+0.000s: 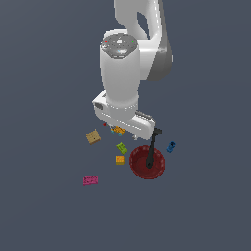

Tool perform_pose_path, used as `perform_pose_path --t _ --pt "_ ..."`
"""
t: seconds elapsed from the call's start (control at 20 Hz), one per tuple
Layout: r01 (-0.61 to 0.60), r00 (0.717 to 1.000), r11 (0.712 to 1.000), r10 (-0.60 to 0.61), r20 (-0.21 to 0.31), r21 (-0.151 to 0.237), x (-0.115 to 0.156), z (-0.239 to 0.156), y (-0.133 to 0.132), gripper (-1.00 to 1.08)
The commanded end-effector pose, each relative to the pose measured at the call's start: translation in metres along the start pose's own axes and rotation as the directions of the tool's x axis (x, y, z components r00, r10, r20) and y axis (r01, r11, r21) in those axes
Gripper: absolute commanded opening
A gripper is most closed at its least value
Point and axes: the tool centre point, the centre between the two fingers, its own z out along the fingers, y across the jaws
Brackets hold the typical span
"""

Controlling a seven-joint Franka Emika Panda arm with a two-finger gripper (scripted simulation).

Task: Pick up a designated object from a clutter of objects.

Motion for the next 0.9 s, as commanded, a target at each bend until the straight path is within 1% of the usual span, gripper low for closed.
perform_pose_path --t 0.0,0.2,0.4,0.6,0.85 --pt "-0.072 0.997 0.997 0.072 0.001 0.002 0.003 0.011 -0.001 1.00" --pt "-0.184 0.983 0.983 0.184 0.002 0.004 0.007 0.028 -0.002 1.00" --pt "-0.294 0.956 0.956 0.294 0.003 0.005 0.011 0.046 -0.002 1.00" --pt "-0.400 0.917 0.917 0.400 0.003 0.006 0.015 0.063 -0.002 1.00" --pt "-0.525 0.851 0.851 0.525 0.001 0.005 0.019 0.085 -0.001 1.00"
